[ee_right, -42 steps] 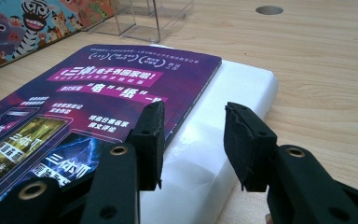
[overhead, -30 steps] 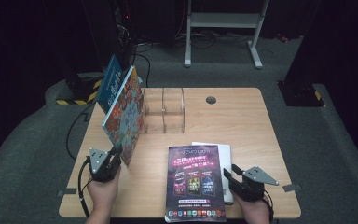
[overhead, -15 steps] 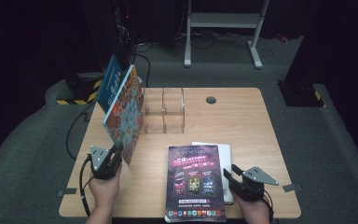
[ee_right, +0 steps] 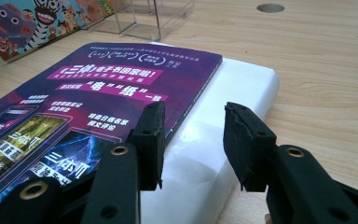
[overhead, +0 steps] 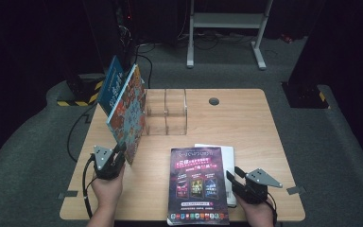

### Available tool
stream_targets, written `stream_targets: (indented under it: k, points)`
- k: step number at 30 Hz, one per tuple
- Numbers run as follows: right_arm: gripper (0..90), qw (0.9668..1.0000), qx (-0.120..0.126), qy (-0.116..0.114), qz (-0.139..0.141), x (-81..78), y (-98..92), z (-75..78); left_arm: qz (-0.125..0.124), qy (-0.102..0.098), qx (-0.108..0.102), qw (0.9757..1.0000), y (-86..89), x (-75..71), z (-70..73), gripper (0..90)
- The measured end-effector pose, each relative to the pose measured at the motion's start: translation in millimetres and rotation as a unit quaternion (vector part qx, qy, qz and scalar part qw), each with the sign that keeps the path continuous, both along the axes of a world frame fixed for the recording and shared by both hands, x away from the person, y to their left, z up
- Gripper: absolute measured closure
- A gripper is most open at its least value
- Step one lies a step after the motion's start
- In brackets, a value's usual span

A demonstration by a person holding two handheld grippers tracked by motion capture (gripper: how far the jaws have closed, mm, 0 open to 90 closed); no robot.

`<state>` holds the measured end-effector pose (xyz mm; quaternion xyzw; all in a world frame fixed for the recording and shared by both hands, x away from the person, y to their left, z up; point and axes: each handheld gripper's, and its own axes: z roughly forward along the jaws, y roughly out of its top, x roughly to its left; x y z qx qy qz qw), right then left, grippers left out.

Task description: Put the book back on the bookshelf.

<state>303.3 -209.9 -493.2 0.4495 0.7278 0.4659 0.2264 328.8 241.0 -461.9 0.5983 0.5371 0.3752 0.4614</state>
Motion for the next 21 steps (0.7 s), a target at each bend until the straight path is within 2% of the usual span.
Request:
stream_targets:
  k: [21]
  points:
    - [58.7,1.0000,-0.002,0.000,0.001,0.2,1.4,-0.4,0.004,0.003,-0.005,1.0000,-2.5,8.2,0.9,80.8]
